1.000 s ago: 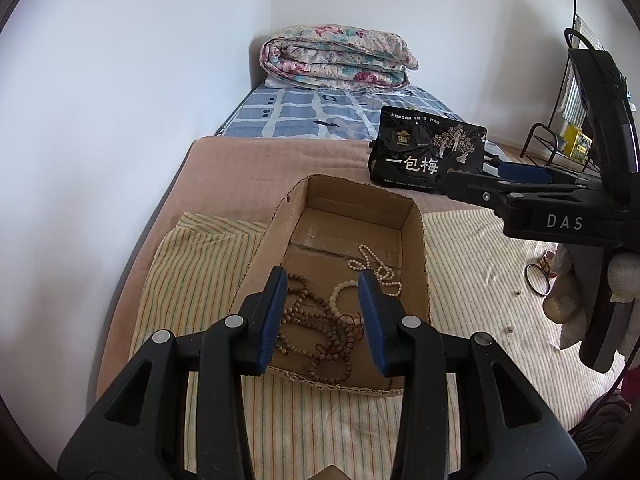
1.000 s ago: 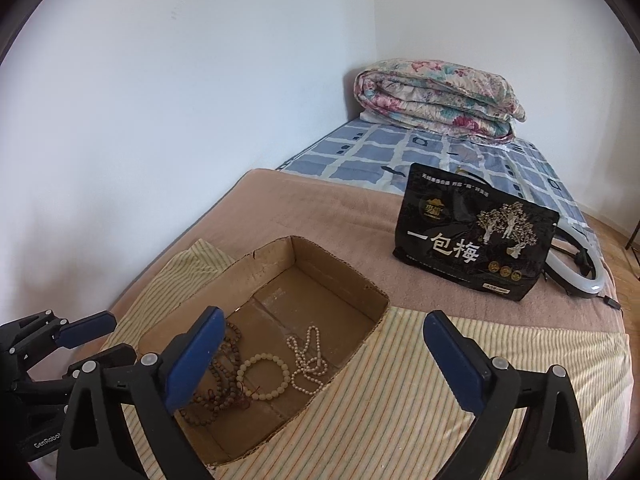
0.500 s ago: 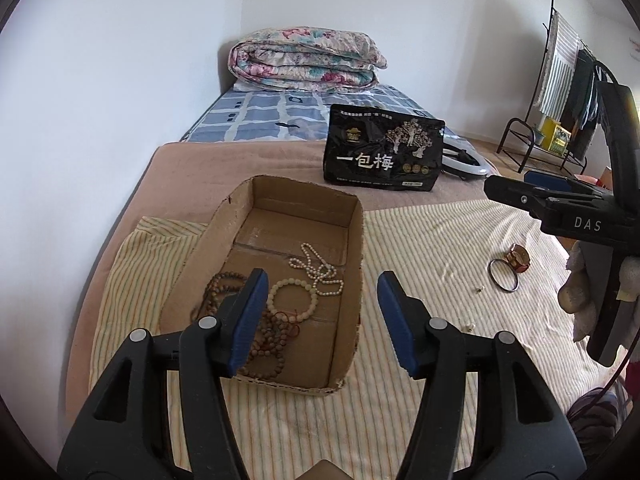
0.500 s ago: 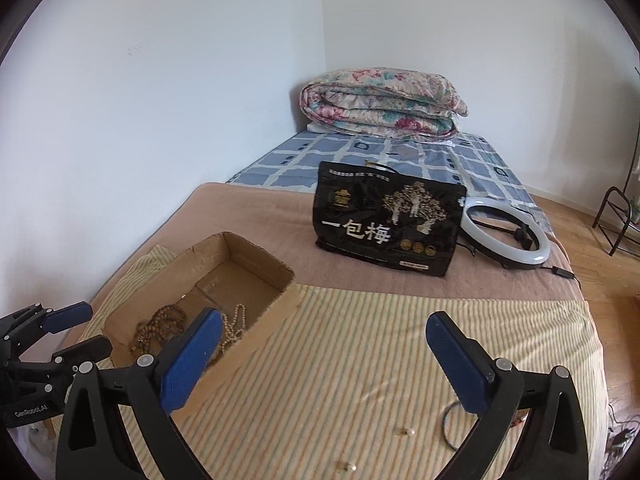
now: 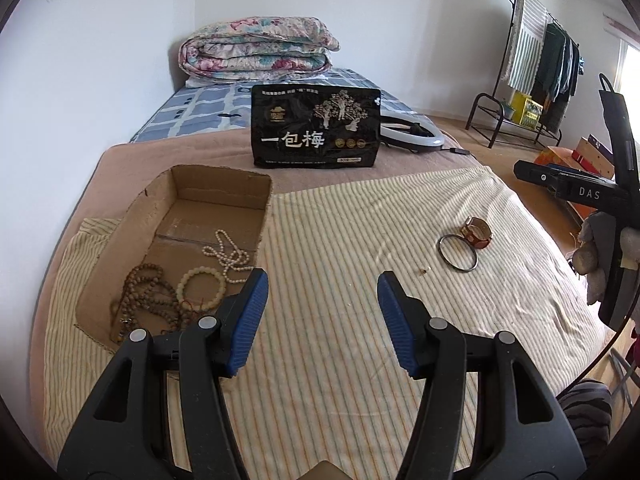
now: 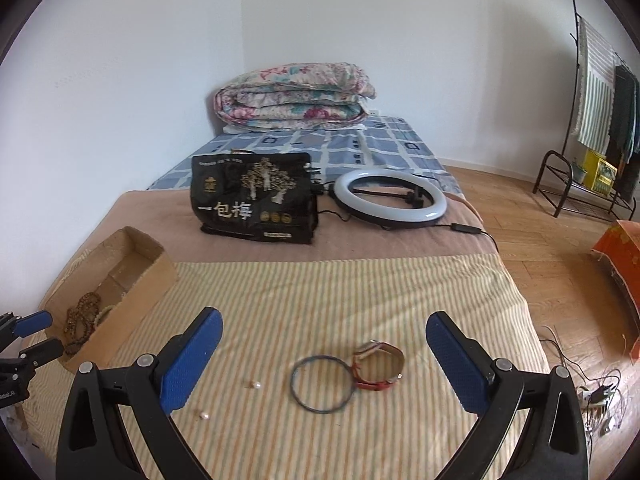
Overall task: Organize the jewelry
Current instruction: 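Move the left tool to a small white pearl bead while the right tool approaches the red-strap watch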
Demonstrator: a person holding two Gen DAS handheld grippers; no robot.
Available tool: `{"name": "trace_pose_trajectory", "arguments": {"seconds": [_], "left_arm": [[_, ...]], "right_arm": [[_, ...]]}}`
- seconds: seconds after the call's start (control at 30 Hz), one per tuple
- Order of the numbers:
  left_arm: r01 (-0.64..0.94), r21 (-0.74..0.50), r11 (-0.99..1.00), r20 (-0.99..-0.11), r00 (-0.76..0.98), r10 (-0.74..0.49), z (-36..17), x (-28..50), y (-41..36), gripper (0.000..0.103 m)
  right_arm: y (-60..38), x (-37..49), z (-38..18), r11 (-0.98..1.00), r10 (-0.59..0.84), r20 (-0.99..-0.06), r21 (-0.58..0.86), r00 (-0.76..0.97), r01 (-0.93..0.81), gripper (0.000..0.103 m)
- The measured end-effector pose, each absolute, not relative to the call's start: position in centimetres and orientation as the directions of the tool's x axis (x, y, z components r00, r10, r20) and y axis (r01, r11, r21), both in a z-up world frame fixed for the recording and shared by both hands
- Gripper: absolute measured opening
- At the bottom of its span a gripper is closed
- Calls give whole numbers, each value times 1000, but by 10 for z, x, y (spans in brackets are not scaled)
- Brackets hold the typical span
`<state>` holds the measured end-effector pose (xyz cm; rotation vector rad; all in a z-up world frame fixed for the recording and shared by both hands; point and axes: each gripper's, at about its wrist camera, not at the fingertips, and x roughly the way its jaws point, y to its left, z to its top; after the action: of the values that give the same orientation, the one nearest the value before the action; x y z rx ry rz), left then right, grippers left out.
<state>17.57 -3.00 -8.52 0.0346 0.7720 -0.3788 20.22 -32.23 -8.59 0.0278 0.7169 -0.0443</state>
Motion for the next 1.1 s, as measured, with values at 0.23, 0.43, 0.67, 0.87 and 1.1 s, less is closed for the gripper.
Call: {"name": "trace_pose_trajectory", "arguments": {"seconds": [0.23, 0.43, 0.67, 0.87, 1.1], "left_arm": [[391, -100, 915, -705, 621, -342, -104, 171, -70, 58], [419, -109, 901, -726, 586, -360, -124, 172, -98, 58], [458, -116, 882, -747, 545, -381, -147, 176, -123, 58], [483, -113, 869, -764, 517, -386, -164, 181, -136, 54], [498, -101, 861, -780, 498, -379, -181, 187, -144, 42]], "right_arm": [[-373, 194, -102, 995, -57, -654, 21, 755, 94, 103], [-407, 195, -118, 992, -60, -661, 42, 748, 117, 103], [-427, 205, -147, 992, -45, -713, 48, 699, 114, 103], [-429, 221, -172, 994, -7, -759, 66, 651, 87, 102], [-423, 229, -190, 993, 71, -763, 118, 642, 30, 100]]}}
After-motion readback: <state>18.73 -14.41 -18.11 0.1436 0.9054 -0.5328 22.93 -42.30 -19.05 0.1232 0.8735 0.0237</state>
